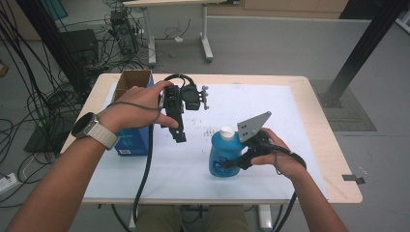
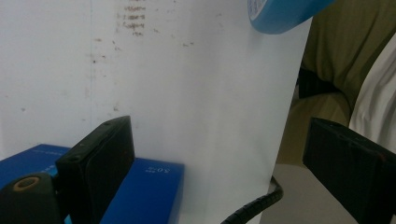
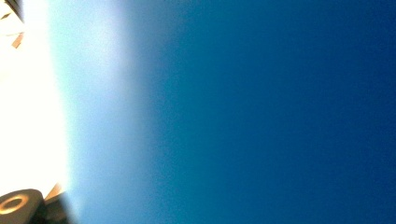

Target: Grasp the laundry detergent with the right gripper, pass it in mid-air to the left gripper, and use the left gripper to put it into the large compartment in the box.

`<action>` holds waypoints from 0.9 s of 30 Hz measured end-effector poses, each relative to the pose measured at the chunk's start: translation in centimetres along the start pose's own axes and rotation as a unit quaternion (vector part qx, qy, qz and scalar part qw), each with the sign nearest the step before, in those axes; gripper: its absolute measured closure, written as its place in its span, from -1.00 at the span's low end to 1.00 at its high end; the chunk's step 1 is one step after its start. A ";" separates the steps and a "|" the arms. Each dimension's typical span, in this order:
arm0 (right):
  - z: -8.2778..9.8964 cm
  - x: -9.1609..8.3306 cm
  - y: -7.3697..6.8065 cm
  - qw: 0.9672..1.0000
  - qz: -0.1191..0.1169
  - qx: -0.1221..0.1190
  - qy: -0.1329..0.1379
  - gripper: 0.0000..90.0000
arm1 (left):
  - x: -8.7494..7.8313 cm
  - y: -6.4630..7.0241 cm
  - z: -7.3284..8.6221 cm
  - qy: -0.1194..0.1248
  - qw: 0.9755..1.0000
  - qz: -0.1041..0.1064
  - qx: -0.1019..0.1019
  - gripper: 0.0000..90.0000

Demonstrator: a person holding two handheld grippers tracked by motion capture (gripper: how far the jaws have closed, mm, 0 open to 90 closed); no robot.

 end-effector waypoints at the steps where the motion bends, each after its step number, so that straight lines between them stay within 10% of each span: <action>1: -0.3 -0.1 -0.1 1.000 -0.001 0.000 0.000 -0.03 | -0.2 0.1 -0.1 -0.002 1.000 0.000 0.003 -0.79; 27: -4.2 1.5 0.4 1.000 -0.001 -0.010 -0.017 -0.03 | -2.9 1.4 -2.0 -0.028 0.998 0.017 0.053 -0.82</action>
Point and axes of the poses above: each handheld gripper's, and its own axes: x roughly forward along the jaws, z roughly out of its underside, y roughly to its right, the point moved 6 cm from there along x, roughly forward along the jaws, and after that the axes turned 14 degrees about z, right-handed, at the moved point
